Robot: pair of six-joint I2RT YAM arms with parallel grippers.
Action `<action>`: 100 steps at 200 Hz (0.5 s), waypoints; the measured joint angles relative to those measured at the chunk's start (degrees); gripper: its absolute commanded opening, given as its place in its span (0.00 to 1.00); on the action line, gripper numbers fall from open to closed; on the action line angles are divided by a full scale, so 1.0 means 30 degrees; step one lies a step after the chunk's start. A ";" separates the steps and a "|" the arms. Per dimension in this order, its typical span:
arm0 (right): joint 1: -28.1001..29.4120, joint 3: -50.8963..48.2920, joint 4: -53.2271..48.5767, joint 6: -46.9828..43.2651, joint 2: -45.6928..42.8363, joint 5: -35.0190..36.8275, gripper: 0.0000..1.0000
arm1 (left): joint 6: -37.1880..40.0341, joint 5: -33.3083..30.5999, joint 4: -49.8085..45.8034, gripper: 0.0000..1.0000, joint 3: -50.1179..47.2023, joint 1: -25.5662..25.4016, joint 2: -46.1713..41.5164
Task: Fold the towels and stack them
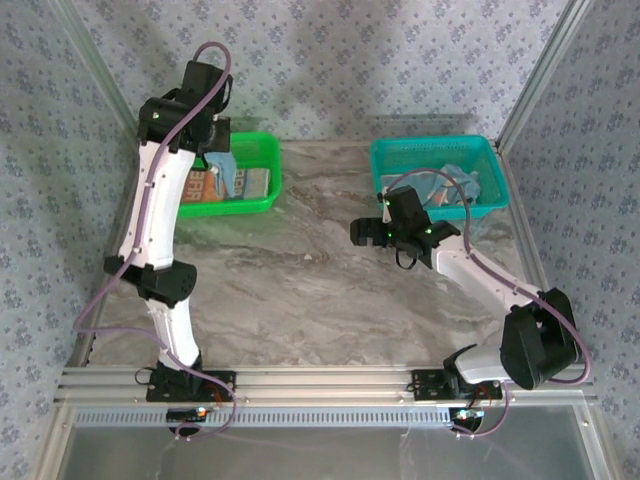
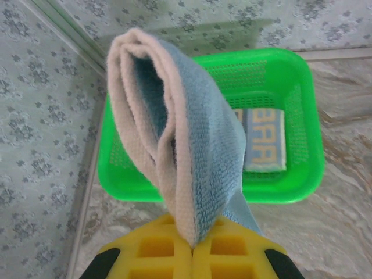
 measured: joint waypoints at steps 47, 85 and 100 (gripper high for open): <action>0.0117 0.0153 -0.0750 0.0007 0.0168 0.0408 1.00 | 0.1668 0.0022 0.1311 0.00 0.0503 0.0969 0.2178; 0.0124 0.0721 -0.1166 0.0007 0.0291 0.0714 1.00 | 0.2178 0.0984 0.1982 0.00 0.1027 0.1100 0.4051; 0.0117 0.0772 -0.1260 0.0007 0.0299 0.0823 1.00 | 0.2302 0.1559 0.2018 0.00 0.1297 0.1078 0.4495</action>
